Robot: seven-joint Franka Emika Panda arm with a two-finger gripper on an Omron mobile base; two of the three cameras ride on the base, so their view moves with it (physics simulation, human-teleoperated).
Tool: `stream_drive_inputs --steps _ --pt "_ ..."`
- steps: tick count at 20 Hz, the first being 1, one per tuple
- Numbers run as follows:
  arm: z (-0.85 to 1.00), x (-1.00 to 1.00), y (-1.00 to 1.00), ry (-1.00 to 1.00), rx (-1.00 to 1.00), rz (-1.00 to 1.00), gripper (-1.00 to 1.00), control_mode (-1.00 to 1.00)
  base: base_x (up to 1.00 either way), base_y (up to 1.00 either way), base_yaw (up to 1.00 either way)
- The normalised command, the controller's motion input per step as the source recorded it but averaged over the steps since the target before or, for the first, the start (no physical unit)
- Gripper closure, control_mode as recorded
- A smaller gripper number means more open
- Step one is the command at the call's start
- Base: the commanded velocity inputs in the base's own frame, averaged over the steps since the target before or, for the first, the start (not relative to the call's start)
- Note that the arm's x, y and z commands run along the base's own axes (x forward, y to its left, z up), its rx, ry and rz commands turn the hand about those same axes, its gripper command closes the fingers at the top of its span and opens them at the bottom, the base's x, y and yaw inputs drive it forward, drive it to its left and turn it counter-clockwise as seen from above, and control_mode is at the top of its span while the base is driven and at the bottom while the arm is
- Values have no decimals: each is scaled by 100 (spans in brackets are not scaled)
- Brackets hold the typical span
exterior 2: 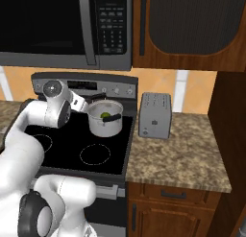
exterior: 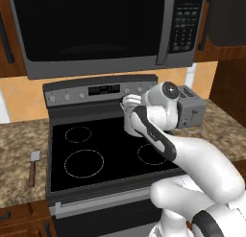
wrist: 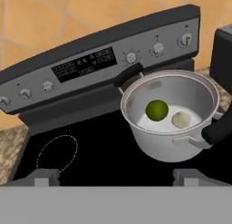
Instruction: Put the lime and garlic in the pot. Retrieve the spatula and lightly stir the vegetables in the pot.
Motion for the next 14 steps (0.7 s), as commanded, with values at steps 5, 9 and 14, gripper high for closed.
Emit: stream_drive_inputs --steps 5,9,14 --pt "2 -31 22 17 -14 7 -100 -100 0 0 0" --pt "19 -32 5 14 -1 1 -100 -100 0 0 0" --pt "19 -68 15 19 -2 2 -100 -100 0 0 0"
